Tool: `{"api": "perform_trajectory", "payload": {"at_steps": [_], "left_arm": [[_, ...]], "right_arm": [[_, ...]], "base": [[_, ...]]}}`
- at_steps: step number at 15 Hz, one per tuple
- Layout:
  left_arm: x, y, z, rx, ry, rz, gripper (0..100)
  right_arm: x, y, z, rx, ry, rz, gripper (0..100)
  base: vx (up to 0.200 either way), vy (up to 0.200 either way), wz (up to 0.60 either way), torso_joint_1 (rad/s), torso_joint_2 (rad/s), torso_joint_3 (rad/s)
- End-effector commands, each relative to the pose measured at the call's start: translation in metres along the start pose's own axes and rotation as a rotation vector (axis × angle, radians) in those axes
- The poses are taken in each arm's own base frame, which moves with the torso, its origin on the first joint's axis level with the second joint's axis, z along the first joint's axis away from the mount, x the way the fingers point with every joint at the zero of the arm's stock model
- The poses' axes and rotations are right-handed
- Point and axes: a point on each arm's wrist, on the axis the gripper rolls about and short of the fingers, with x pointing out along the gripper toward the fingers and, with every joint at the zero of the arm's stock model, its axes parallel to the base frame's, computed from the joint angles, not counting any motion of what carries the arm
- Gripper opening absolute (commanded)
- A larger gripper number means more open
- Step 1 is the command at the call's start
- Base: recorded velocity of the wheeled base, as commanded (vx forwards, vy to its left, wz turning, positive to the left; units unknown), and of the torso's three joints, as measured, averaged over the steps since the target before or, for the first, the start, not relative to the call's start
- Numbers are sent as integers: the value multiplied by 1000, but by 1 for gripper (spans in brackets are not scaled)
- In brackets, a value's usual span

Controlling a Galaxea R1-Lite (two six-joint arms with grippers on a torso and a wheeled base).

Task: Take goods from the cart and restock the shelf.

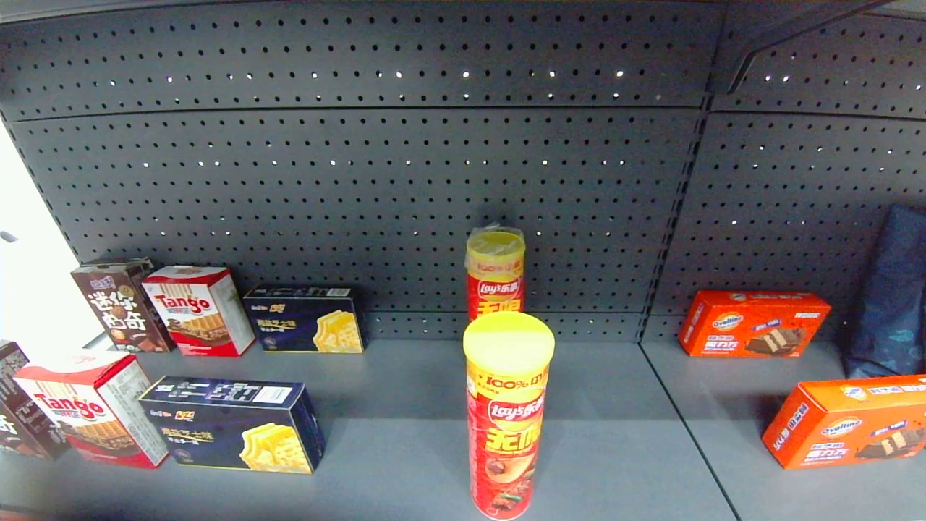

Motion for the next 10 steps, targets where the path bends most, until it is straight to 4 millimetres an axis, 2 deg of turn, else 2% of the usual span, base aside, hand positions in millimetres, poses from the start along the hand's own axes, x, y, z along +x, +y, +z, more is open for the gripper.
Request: {"api": "perform_trajectory", "payload": {"at_steps": [1,10], "left_arm": [[0,0,0,1,1,0,100],[0,0,0,-1,1,0,100]], "right_arm": [[0,0,0,0,-1,0,100],[0,0,0,0,-1,0,100]], "base": [[0,0,0,0,0,0],[0,0,0,0,0,0]]}}
